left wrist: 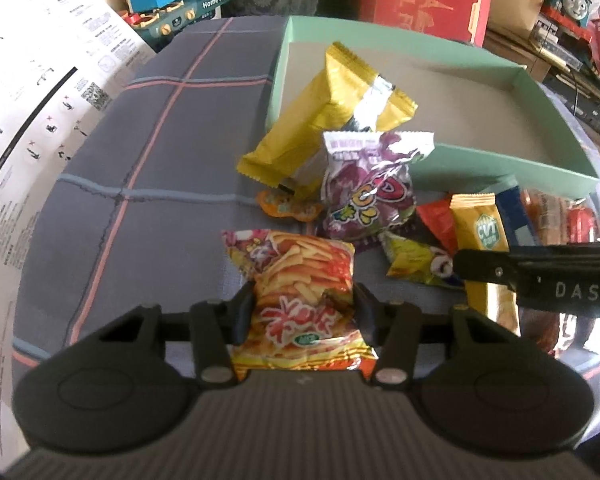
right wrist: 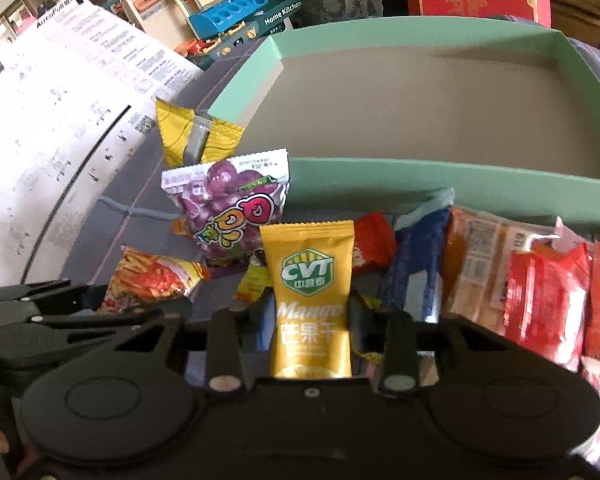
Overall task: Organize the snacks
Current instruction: 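Carry chip bag into green box with left tool while right tool carries CVT bar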
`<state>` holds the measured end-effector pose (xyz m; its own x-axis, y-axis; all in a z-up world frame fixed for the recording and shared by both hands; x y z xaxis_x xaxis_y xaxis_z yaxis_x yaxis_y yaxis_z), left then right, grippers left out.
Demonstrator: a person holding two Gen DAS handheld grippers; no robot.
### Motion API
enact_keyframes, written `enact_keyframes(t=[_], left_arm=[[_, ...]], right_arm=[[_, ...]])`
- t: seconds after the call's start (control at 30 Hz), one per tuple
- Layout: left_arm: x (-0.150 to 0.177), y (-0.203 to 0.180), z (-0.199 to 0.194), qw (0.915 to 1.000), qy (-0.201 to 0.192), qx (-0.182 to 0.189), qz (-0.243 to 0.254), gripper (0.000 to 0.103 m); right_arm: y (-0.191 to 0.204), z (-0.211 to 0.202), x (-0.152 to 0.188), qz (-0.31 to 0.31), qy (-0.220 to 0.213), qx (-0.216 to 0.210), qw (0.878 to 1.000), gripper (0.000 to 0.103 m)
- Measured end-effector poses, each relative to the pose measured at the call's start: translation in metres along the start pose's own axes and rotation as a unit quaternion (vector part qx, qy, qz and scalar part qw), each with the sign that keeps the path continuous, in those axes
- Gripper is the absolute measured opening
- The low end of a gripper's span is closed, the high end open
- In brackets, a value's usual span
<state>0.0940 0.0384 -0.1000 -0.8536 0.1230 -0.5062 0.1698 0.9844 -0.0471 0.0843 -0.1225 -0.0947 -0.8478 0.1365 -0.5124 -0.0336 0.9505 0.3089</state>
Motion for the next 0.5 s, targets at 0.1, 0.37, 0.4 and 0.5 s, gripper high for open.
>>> enact_keyframes(t=[0.1, 0.37, 0.4, 0.5], left_arm=[[-0.005, -0.003, -0.014, 0.9999, -0.010, 0.012, -0.002, 0.050], [-0.060, -0.014, -0.051, 0.9968, -0.068, 0.043, 0.003, 0.050], [-0.070, -0.015, -0.053, 0.9961, -0.075, 0.046, 0.003, 0.050], [-0.103, -0.020, -0.056, 0.9942, -0.098, 0.044, 0.010, 0.050]], right_arm=[[0.001, -0.008, -0.006, 0.003, -0.007, -0.008, 1.000, 0.035], [-0.002, -0.040, -0.055, 0.018, -0.042, -0.023, 0.999, 0.035], [-0.003, -0.045, -0.064, 0.017, -0.048, -0.022, 0.998, 0.035], [-0.011, -0.059, -0.092, 0.011, -0.069, -0.008, 0.998, 0.035]])
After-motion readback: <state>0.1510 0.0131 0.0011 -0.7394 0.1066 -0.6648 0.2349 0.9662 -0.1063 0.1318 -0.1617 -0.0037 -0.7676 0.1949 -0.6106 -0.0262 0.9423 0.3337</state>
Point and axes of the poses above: each gripper's, at about its wrist camera, not at the fingertips, and z roughly the way its jaws point, y to its left, x to its underside, the point moved 6 cm from there along z, roughly the way its jaws point
